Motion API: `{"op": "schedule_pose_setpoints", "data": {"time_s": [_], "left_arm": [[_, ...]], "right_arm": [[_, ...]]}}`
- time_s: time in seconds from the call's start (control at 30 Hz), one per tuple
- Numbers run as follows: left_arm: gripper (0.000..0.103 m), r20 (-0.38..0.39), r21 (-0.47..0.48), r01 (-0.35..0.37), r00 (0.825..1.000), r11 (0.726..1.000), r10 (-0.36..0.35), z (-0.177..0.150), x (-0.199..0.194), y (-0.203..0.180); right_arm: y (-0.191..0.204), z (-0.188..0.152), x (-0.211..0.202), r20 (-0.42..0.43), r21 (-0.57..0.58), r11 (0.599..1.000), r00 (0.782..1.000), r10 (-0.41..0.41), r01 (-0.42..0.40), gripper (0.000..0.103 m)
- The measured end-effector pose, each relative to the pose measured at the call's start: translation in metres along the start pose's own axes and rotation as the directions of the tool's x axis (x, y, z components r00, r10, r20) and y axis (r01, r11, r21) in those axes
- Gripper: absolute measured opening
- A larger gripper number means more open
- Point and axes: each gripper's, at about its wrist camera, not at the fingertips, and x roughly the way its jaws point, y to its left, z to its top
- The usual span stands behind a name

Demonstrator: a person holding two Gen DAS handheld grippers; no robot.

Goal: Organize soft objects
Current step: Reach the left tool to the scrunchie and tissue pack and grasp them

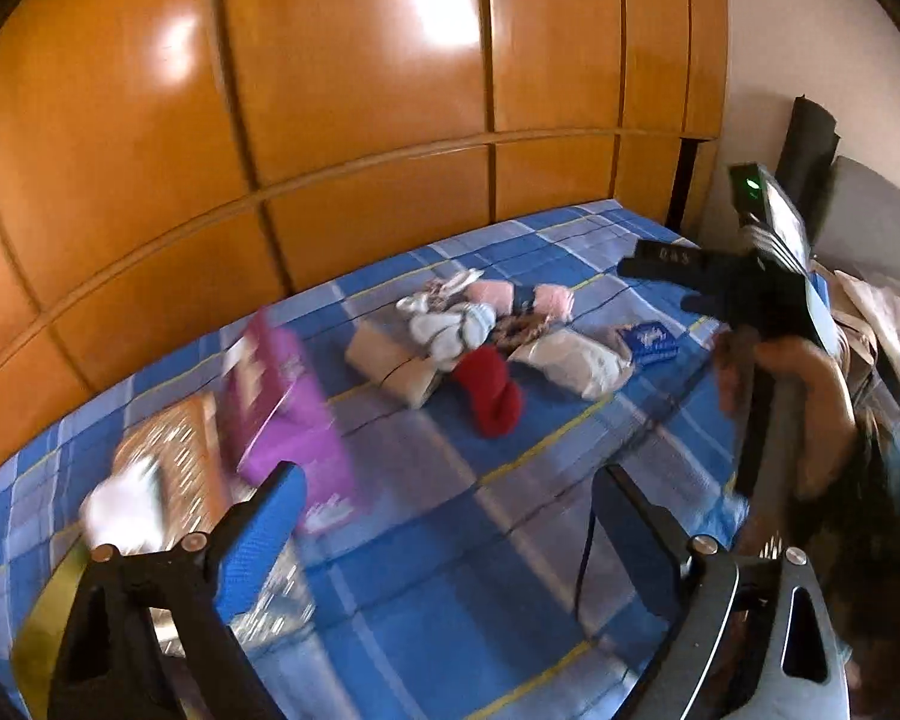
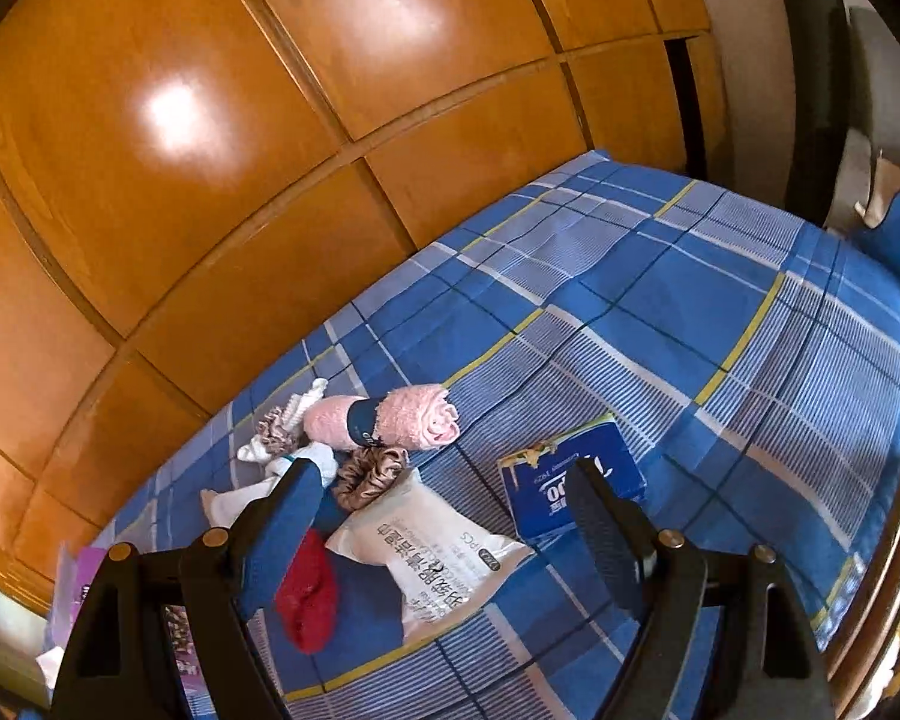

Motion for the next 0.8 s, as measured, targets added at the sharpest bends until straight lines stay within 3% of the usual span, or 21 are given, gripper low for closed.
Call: {"op": "schedule_pose_setpoints", "data": {"time_s": [0.13,0.3,0.4,0.5,0.67,0.8], "left_arm": [[0.091,-0.026,-0.009,0.004,1.0,1.0,-0.004,0.041,0.038,-0.007],[0.07,-0.108,-0.101,-0.023,0.994,0.995,0.012,0.086,0.108,0.012],[0.059,-0.157,-0.134,-0.086,0.986,0.987,0.064,0.099,0.148,0.026],[0.057,-0.187,-0.087,-0.149,0.974,0.985,0.131,0.111,0.186,0.029],[0.058,-0.213,0.109,-0.232,0.944,0.967,0.251,0.125,0.238,0.011],[0.058,-0.221,0.216,-0.215,0.939,0.952,0.262,0.135,0.275,0.004]], "right_arm": [[-0.006,0.001,0.001,0.001,0.036,0.999,1.0,0.028,-0.028,0.085],[-0.013,0.002,0.002,-0.015,0.081,0.995,0.998,0.063,-0.061,0.085],[-0.014,0.002,0.003,-0.023,0.094,0.992,0.996,0.084,-0.082,0.085],[-0.013,0.001,0.006,-0.038,0.095,0.99,0.994,0.106,-0.102,0.085],[-0.012,0.0,0.009,-0.057,0.092,0.987,0.989,0.138,-0.132,0.085],[-0.011,0.0,0.011,-0.072,0.092,0.985,0.986,0.153,-0.146,0.085]]}}
